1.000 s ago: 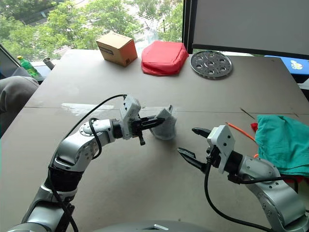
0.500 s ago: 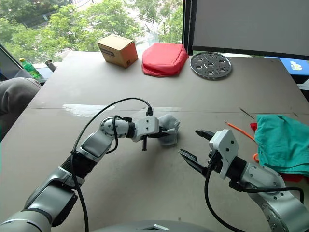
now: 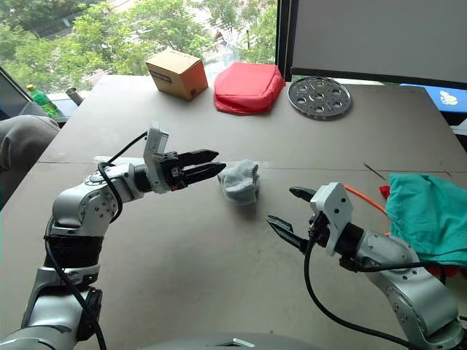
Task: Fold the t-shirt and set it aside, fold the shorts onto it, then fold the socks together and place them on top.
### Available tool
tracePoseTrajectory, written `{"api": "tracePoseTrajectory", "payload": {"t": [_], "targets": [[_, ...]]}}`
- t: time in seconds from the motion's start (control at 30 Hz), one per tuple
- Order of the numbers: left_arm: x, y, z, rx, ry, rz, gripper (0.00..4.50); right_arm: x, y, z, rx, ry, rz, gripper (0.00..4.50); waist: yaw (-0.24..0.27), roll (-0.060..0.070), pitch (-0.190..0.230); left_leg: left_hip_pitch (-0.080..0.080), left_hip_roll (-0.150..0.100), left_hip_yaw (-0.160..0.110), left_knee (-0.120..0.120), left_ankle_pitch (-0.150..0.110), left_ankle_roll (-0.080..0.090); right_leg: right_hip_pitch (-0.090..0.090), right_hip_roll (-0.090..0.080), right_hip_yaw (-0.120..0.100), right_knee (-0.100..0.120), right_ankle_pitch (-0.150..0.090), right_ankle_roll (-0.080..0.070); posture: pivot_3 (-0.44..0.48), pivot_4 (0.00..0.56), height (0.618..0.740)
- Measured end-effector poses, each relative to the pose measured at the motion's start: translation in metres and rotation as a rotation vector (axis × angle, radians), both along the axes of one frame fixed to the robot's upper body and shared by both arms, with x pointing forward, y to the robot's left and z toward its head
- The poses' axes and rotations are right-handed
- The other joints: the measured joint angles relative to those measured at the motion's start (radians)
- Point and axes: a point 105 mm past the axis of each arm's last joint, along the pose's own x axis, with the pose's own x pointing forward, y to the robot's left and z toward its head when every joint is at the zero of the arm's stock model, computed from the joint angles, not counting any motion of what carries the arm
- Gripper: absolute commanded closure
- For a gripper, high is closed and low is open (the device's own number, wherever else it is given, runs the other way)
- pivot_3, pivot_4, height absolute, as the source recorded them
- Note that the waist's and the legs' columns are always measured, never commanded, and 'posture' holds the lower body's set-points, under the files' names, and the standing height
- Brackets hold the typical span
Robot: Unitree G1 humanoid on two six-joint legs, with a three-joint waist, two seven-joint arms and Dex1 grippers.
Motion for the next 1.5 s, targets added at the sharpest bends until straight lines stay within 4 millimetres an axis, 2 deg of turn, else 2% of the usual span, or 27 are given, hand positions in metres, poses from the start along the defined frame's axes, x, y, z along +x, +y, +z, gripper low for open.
{"api": "tracePoseTrajectory", "payload": {"t": [0.03,0.13,0.17,0.27,0.3,0.4,0.43,0.6,0.77,0.83,0.87,0.93,1.0,1.03,1.1,1.13,1.17,1.27,1.3,1.43,1.5], "targets": [[0.008,-0.007,0.003,0.001,-0.021,0.021,1.54,0.001,0.0,0.001,-0.001,-0.002,0.003,0.4,0.002,0.0,0.0,0.0,-0.001,0.0,0.0,0.0,0.0,0.0,0.0,0.001,0.0,0.0,0.0,0.0,0.15,0.739],[0.023,-0.022,-0.004,0.05,-0.036,0.056,2.62,0.003,0.001,0.003,-0.002,-0.011,0.014,0.4,-0.001,0.0,0.0,0.001,-0.001,0.001,0.001,0.0,0.0,0.002,0.002,0.003,0.0,0.0,0.0,0.0,0.15,0.739],[0.025,-0.027,-0.009,0.067,-0.034,0.055,2.93,0.003,0.001,0.002,-0.003,-0.009,0.013,0.4,-0.003,-0.001,0.0,0.001,-0.001,0.001,0.001,0.0,0.001,0.002,0.005,0.004,0.001,0.0,0.0,0.0,0.15,0.739],[0.03,-0.05,-0.034,0.124,0.005,0.028,4.27,0.003,0.001,0.001,-0.012,0.0,0.009,0.4,-0.003,-0.001,0.0,0.001,-0.001,0.001,0.001,0.0,0.001,0.002,0.007,0.005,0.001,0.0,0.0,0.0,0.15,0.739],[0.031,-0.054,-0.045,0.152,0.016,0.022,4.47,0.003,0.0,0.001,-0.014,0.002,0.008,0.4,-0.003,-0.001,0.0,0.001,-0.001,0.002,0.001,0.0,0.001,0.001,0.007,0.005,0.001,0.0,0.0,0.0,0.15,0.739],[0.038,-0.053,-0.086,0.244,0.049,0.049,4.47,0.002,-0.001,0.0,-0.023,0.009,-0.004,0.4,-0.007,-0.001,0.0,0.003,0.001,0.005,0.001,-0.001,0.002,0.001,0.008,0.008,0.001,0.0,0.0,0.0,0.15,0.739],[0.04,-0.053,-0.091,0.239,0.038,0.049,4.47,0.002,-0.001,-0.001,-0.027,0.014,-0.01,0.4,-0.005,-0.001,-0.001,0.003,0.001,0.005,0.001,-0.001,0.002,0.001,0.007,0.008,0.001,0.0,0.0,0.0,0.15,0.739],[0.046,-0.05,-0.1,0.265,-0.03,0.063,4.47,0.004,0.003,0.003,-0.023,0.025,-0.026,0.4,-0.005,0.0,-0.01,0.006,0.003,0.008,0.001,-0.001,0.002,0.002,0.002,0.008,0.002,-0.002,-0.003,0.0,0.15,0.739],[0.028,-0.028,-0.092,0.136,-0.003,0.079,4.47,0.022,0.016,0.012,0.014,0.023,-0.041,0.4,-0.029,0.0,-0.009,0.005,0.006,0.011,0.001,-0.001,0.001,-0.001,0.0,0.004,0.004,-0.001,-0.002,0.0,0.15,0.739],[0.014,-0.006,-0.079,0.091,0.003,0.129,3.83,0.038,0.025,0.011,0.031,0.059,-0.027,0.4,-0.045,-0.003,-0.008,0.005,0.007,0.011,-0.001,-0.001,0.001,-0.003,0.0,0.005,0.006,0.0,0.0,0.0,0.15,0.739],[0.008,0.002,-0.073,0.077,0.0,0.147,3.59,0.047,0.027,0.011,0.043,0.077,-0.03,0.0,-0.051,-0.003,-0.006,0.005,0.007,0.011,-0.002,-0.001,0.001,-0.004,0.001,0.005,0.007,0.0,-0.001,0.0,0.15,0.739],[-0.014,0.022,-0.051,0.056,-0.029,0.186,2.69,0.068,0.034,0.01,0.07,0.126,-0.031,0.0,-0.055,-0.002,-0.003,0.004,0.007,0.011,-0.002,-0.001,0.001,-0.004,0.0,0.005,0.008,0.0,-0.001,0.0,0.15,0.739],[-0.034,0.031,-0.036,0.039,-0.04,0.202,1.67,0.079,0.041,0.008,0.071,0.158,-0.014,0.0,-0.044,0.0,-0.002,0.004,0.004,0.01,-0.001,-0.001,0.001,-0.003,-0.001,0.004,0.008,0.0,-0.001,0.0,0.15,0.739],[-0.038,0.032,-0.034,0.038,-0.038,0.203,1.22,0.081,0.043,0.008,0.073,0.164,-0.009,0.0,-0.039,0.0,-0.001,0.004,0.004,0.01,-0.001,-0.001,0.001,-0.003,-0.002,0.004,0.008,0.0,-0.001,0.0,0.15,0.739],[-0.071,0.043,-0.035,0.08,-0.001,0.204,0.35,0.096,0.064,0.007,0.064,0.203,0.037,0.0,-0.047,0.001,0.0,0.005,0.004,0.011,-0.001,-0.001,0.001,-0.003,-0.002,0.005,0.007,-0.002,-0.005,0.0,0.15,0.739],[-0.078,0.043,-0.036,0.091,0.011,0.198,0.01,0.101,0.065,0.005,0.053,0.209,0.032,0.0,-0.051,0.001,0.0,0.005,0.003,0.011,-0.001,-0.001,0.001,-0.003,-0.002,0.006,0.007,-0.003,-0.005,0.0,0.15,0.739],[-0.094,0.05,-0.038,0.113,0.028,0.213,0.01,0.111,0.072,0.001,0.025,0.223,0.038,0.0,-0.051,0.002,0.0,0.005,0.002,0.011,-0.001,-0.001,0.001,-0.004,-0.003,0.006,0.008,-0.003,-0.005,0.0,0.15,0.739],[-0.116,0.061,-0.044,0.156,0.067,0.246,0.01,0.125,0.087,-0.012,-0.021,0.254,0.052,0.0,-0.045,0.004,0.001,0.005,0.002,0.01,-0.001,-0.001,0.001,-0.004,-0.002,0.005,0.008,-0.003,-0.005,0.0,0.15,0.739],[-0.126,0.065,-0.046,0.165,0.085,0.262,0.01,0.128,0.097,-0.02,-0.047,0.275,0.077,0.0,-0.048,0.004,0.001,0.005,0.002,0.01,-0.001,-0.001,0.001,-0.005,-0.002,0.005,0.009,-0.003,-0.005,0.0,0.15,0.739],[-0.142,0.07,-0.046,0.186,0.082,0.287,0.01,0.131,0.11,-0.047,-0.161,0.3,0.118,0.0,-0.038,0.004,0.002,0.004,0.001,0.009,-0.001,-0.001,0.001,-0.006,-0.003,0.005,0.008,-0.003,-0.006,0.0,0.15,0.739],[-0.147,0.075,-0.047,0.195,0.085,0.315,0.01,0.137,0.114,-0.054,-0.193,0.279,0.112,0.0,-0.04,0.004,0.002,0.004,0.001,0.01,-0.001,-0.001,0.001,-0.006,-0.003,0.006,0.008,-0.003,-0.006,0.0,0.15,0.739]]}}
